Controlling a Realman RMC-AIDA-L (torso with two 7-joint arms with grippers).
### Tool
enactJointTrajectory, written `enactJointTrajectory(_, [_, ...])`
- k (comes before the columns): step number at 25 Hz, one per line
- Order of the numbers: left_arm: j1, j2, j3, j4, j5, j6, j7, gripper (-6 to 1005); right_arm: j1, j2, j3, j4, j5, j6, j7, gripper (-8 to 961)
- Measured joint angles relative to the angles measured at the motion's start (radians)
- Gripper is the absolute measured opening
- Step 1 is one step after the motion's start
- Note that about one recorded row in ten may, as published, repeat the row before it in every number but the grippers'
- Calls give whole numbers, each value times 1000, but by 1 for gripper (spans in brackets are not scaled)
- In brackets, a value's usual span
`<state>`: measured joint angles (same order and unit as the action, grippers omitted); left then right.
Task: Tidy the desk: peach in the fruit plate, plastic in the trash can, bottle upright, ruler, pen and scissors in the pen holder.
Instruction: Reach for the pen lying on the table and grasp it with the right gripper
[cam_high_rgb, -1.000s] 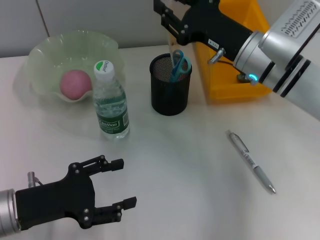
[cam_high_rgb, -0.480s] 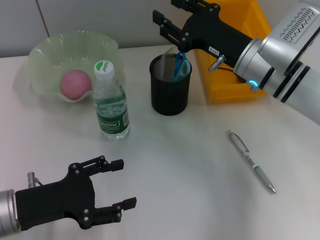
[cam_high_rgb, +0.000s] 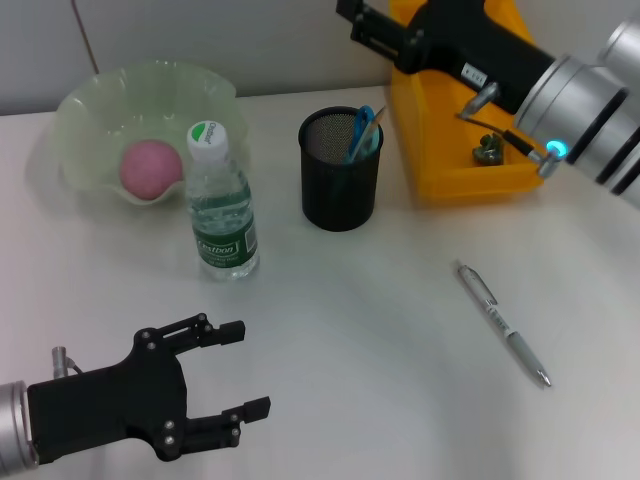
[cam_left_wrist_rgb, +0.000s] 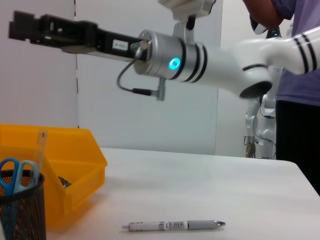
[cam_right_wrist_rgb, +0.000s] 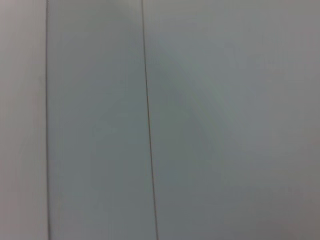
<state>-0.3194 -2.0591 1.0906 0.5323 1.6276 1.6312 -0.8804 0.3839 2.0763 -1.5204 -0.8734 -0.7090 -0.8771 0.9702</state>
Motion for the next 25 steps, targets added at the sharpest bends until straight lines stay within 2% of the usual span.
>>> enactJointTrajectory(2, [1, 0, 0, 0, 0, 1, 0, 797, -46, 2, 33, -119, -169, 39, 185, 715])
enactJointTrajectory(8, [-7, 1, 0, 1, 0, 2, -1, 798, -75, 4, 140, -329, -735, 18, 817, 843])
enactJointTrajectory(11, [-8, 1, 0, 4, 0, 3, -7, 798, -72, 4, 174, -443, -1018, -72, 1106, 841])
enactJointTrajectory(14, [-7, 1, 0, 5, -1, 3, -9, 798, -41, 3, 200, -538, -1267, -229, 1346, 840])
enactJointTrajectory(18, [-8, 0, 0, 2, -2, 3, -6, 798, 9, 2, 221, -611, -1474, -404, 1528, 838])
enactJointTrajectory(23, [-8, -1, 0, 2, -5, 2, -1, 798, 78, 1, 223, -663, -1670, -582, 1694, 837])
enactJointTrajectory(24, [-7, -1, 0, 2, -5, 2, -1, 798, 78, 1, 223, -663, -1670, -582, 1694, 836])
enactJointTrajectory(25, [-7, -1, 0, 2, -5, 2, -1, 798, 112, 0, 223, -668, -1735, -652, 1743, 836])
